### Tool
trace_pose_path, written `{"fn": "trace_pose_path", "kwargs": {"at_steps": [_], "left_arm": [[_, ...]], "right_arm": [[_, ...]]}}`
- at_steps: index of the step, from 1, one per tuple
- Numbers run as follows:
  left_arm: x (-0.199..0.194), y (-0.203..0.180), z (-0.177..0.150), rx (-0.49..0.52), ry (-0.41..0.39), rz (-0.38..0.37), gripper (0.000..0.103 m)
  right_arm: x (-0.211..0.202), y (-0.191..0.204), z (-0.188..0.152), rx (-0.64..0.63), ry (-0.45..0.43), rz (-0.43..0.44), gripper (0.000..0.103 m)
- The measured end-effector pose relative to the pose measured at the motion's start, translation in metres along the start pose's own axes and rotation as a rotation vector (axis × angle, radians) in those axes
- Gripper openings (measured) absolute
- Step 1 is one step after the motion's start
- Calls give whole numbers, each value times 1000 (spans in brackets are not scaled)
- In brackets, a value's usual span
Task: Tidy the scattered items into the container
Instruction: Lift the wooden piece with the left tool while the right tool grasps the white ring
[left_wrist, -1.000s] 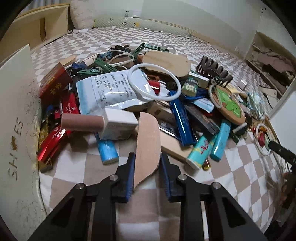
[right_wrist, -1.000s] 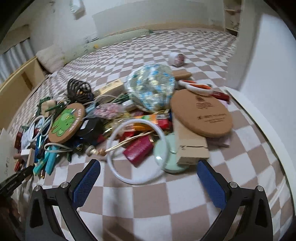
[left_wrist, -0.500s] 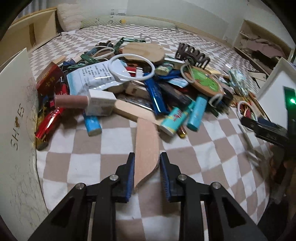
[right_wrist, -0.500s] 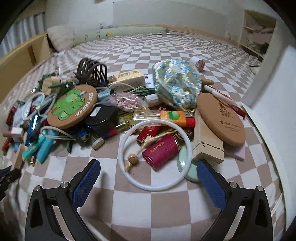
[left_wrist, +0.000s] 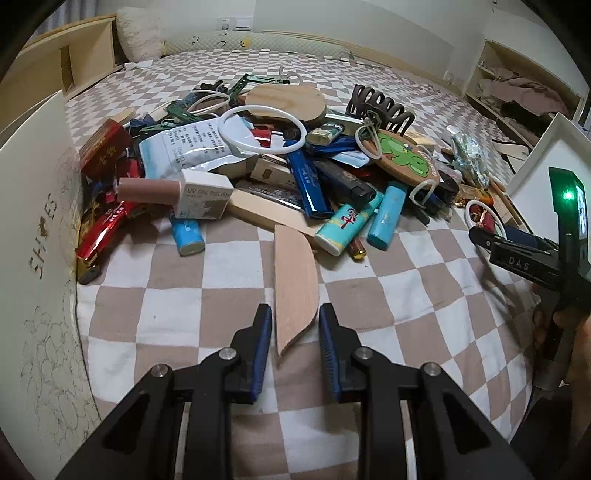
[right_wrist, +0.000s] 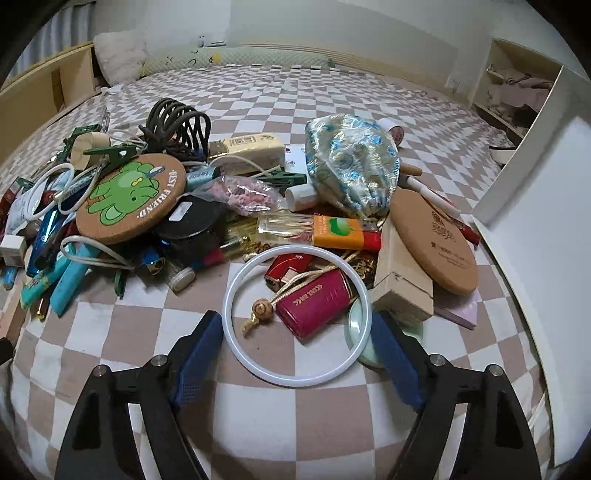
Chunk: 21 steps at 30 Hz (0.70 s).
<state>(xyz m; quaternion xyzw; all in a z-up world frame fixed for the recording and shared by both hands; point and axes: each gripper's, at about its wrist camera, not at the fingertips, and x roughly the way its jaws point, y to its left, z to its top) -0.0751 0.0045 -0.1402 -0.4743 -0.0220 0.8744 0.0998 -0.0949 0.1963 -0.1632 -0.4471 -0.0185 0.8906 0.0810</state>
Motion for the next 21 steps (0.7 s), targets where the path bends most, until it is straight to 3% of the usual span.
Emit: {"fn": "trace_pose_path", "kwargs": {"at_steps": [7,21], "left_arm": [[-11,5,-9,-16,-13,-7,26],[-23,6,-31,-23,0,-27,26]], "right_arm": [[-11,10,-14,-26,5,21,83],[-61,41,-66,-63,60,242,82]]}}
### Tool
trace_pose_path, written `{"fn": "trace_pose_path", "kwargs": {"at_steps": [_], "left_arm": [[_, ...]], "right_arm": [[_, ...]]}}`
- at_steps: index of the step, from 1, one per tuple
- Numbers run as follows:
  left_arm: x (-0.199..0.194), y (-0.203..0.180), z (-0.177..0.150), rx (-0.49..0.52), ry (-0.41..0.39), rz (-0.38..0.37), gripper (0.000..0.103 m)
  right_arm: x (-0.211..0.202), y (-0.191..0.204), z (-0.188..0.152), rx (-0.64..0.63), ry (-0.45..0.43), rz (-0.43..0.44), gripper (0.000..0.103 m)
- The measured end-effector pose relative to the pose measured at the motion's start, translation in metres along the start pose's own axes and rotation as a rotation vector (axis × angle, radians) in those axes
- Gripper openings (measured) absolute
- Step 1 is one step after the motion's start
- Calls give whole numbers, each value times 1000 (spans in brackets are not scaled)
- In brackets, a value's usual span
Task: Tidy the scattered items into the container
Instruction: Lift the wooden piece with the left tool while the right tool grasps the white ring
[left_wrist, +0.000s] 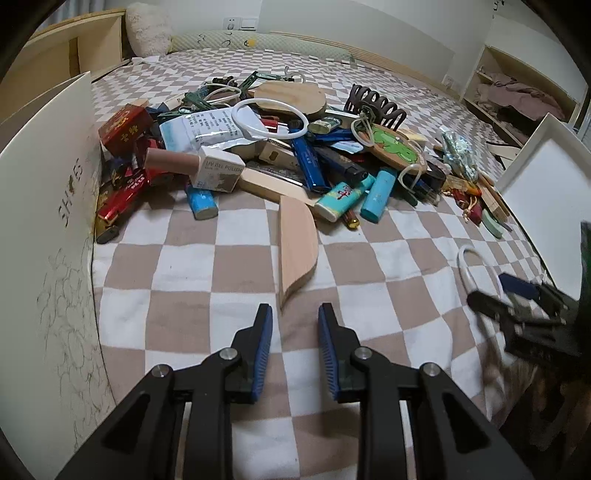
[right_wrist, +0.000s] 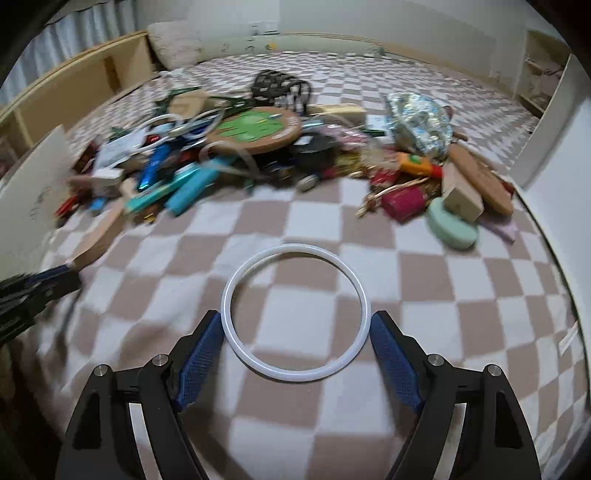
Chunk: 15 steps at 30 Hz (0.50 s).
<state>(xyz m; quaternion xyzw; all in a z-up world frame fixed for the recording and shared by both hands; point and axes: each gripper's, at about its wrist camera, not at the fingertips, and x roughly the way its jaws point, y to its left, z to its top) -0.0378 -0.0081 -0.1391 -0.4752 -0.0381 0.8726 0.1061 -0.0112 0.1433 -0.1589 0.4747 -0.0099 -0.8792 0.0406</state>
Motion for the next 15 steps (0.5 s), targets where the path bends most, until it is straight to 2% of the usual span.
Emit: {"fn": "trace_pose_path", "kwargs": {"at_steps": [3,4,5,7,11,15], "left_arm": [[2,5,2,-23,-1,-1,27],[2,7,3,-31,-2,-10,33],[2,8,5,-39,-9,-15,44],[1,9,9,-39,-32,-3,53],[8,13,21,-35,-65,36,53],[17,11,34,-56,-74,-16,53]], "right_arm": [[-5,12,-11,-43,-17,-11,86],[-6,14,-12,-46,-22,-13,91],[-5,15,-11,-43,-22,-9,95],[-2,15,-9,-39,-19,-10,96],[6,13,-2,-19,-21,-26,96],[12,11,5,2,-23,-31,96]]}}
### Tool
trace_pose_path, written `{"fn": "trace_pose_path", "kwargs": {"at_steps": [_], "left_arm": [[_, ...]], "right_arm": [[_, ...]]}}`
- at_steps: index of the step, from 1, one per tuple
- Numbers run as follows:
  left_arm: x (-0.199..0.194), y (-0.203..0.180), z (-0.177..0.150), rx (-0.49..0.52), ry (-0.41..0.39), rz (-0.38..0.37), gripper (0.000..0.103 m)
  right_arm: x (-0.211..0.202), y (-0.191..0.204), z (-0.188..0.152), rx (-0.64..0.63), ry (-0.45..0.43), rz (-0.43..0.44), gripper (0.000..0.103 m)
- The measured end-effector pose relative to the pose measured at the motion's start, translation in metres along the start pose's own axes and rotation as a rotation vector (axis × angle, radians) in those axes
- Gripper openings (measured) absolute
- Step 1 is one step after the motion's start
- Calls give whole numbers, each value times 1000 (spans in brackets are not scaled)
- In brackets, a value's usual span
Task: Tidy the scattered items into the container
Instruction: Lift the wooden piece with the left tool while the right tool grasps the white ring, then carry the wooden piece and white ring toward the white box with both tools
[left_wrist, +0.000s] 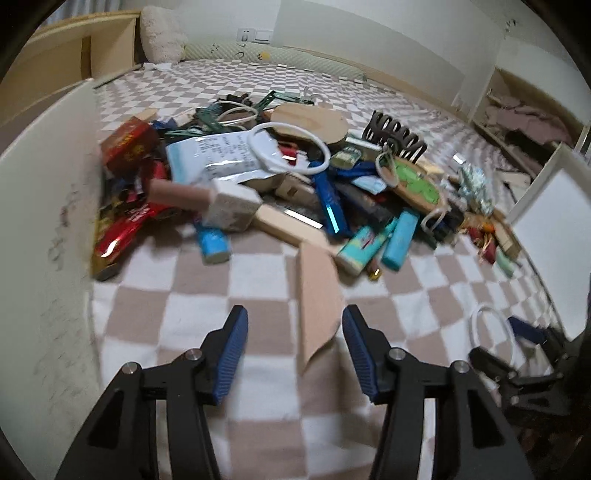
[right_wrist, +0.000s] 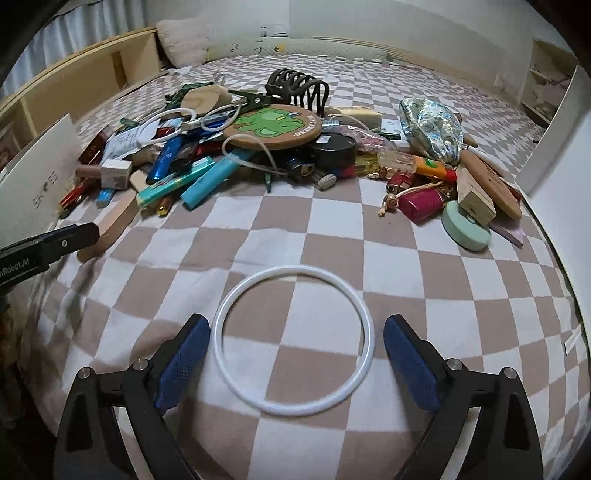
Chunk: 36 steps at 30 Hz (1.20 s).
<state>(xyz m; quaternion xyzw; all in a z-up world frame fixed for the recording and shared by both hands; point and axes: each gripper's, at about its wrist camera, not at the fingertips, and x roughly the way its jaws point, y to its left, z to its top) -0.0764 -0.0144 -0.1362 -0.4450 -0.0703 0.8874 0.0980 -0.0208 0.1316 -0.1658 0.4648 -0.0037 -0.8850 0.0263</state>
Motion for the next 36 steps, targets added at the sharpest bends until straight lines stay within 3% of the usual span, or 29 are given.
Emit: {"fn": "trace_pose_path", "kwargs": {"at_steps": [6,9,11,13,27,36], "left_arm": [[14,-8,6,0,7,-41,53],[20,-13,3,26,14,-21,51],[21,-16,2,48,10,-2,32],[21,-15,2,46,10,9,26],[5,-20,-17,63,24,27,26],[-18,-18,-26,31,33,-22,26]], "right_arm": [[5,3,2,-14,1,-17,95],[4,4,1,-18,1,-15,90],[2,7,0,-26,-3,-17,85],[1,9,-2,-35,-7,-23,85],[-12,14,-12,-32,4,-9,85],[-21,13,-12,-4,-4,6,85]]}}
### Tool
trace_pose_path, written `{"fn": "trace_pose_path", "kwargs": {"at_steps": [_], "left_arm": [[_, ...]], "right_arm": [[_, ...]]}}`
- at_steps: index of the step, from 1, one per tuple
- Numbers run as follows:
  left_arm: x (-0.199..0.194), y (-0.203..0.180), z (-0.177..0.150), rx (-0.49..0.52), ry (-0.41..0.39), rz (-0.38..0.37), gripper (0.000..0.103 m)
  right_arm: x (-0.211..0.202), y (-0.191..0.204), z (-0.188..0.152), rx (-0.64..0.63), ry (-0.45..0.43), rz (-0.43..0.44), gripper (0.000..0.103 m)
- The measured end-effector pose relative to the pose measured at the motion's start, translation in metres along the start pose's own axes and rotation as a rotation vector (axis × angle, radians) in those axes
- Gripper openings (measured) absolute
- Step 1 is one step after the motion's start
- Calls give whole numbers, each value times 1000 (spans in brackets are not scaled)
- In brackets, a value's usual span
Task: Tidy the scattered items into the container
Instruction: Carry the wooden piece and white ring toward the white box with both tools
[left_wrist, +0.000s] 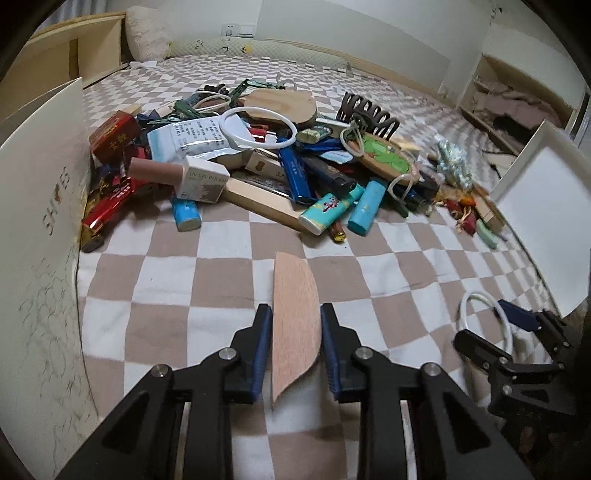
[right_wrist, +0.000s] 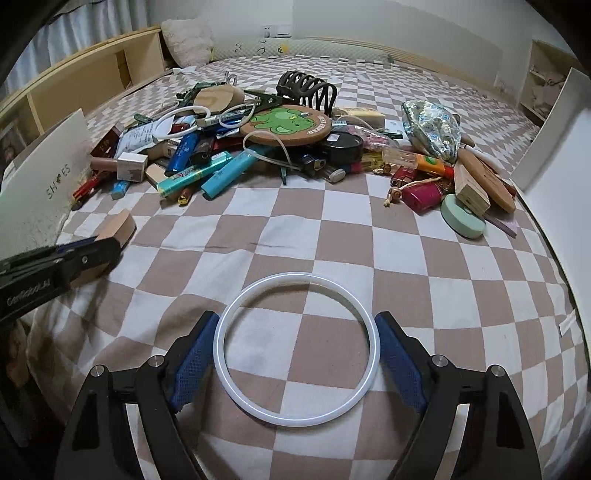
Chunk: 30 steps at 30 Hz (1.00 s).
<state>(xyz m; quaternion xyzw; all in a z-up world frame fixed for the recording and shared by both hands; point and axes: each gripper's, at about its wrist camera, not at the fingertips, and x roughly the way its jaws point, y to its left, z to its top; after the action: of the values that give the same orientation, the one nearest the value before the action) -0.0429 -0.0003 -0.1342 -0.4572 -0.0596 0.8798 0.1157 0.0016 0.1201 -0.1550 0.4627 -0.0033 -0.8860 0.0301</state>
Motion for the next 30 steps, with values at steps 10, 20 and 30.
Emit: {"fn": "trace_pose_path", "kwargs": {"at_steps": [10,20,30], "left_arm": [[-40,-7,20,11,-104,-25,26],[-93,4,49,6,-236,1,26],[-143,27,71,4,-318,61,26]], "right_arm": [[-26,2,19,24,-77,12,85],[-59,22,60,-1,-175,33,85],[-89,61,99,-74,-268,71,85]]}}
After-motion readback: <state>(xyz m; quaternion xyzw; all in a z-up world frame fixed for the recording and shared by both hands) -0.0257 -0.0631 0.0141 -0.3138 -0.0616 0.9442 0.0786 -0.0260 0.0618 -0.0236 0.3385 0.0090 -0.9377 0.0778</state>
